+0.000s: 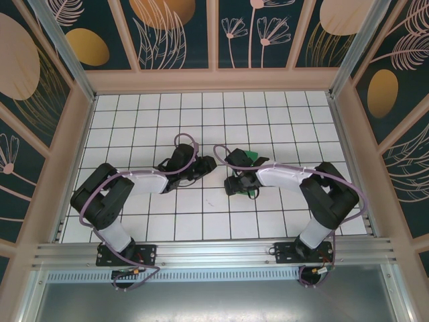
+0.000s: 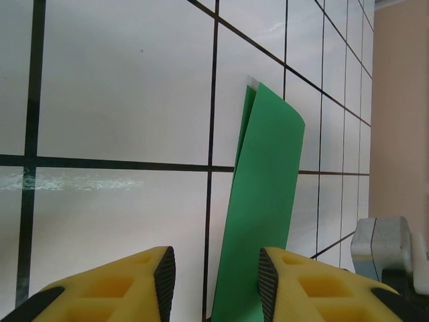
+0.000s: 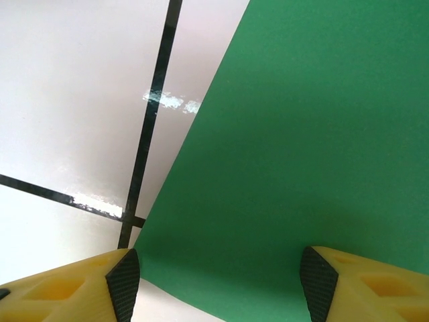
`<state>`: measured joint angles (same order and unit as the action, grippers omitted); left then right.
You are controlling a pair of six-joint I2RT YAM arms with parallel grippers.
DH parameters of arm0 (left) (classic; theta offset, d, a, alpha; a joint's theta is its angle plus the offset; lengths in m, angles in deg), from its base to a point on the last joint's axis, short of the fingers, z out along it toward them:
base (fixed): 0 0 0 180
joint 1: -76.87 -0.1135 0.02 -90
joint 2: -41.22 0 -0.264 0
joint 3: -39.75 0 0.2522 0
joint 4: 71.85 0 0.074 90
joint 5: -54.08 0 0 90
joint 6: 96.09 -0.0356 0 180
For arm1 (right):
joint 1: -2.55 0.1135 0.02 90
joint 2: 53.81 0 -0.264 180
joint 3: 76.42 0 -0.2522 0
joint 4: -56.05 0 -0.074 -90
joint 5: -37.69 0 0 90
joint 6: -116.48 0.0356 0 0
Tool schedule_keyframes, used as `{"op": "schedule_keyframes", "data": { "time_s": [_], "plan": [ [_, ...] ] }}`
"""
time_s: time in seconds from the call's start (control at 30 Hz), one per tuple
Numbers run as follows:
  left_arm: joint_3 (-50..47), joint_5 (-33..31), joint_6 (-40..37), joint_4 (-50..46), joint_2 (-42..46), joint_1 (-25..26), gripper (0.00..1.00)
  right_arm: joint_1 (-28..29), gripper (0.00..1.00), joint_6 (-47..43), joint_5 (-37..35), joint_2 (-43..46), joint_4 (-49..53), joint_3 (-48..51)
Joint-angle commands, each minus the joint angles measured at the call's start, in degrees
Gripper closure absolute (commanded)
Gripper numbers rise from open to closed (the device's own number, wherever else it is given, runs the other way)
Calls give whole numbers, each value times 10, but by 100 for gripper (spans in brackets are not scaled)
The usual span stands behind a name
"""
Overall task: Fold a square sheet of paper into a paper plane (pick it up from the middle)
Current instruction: Fold the triangle a second time at the center of the table.
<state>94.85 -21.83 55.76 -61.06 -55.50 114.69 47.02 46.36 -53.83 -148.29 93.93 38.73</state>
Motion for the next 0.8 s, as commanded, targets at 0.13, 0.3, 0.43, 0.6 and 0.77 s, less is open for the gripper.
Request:
{"op": "schedule_keyframes", "data": {
  "time_s": [0.13, 0.3, 0.43, 0.6, 0.77],
  "plan": [
    [-5, 6, 2, 25, 6, -3, 59, 6, 29, 8, 4, -17, 2, -5],
    [-2, 10, 0, 24, 3, -3, 59, 6, 28, 15, 11, -25, 8, -5],
    [0, 9, 0, 24, 1, -4, 59, 10, 30, 22, -31, -49, 38, -20],
    [6, 9, -3, 19, 0, -4, 59, 16, 33, 27, -33, -48, 30, -20],
    [10, 11, -11, 11, 0, -3, 59, 7, 41, 25, 1, -26, 6, -12]
  ]
}}
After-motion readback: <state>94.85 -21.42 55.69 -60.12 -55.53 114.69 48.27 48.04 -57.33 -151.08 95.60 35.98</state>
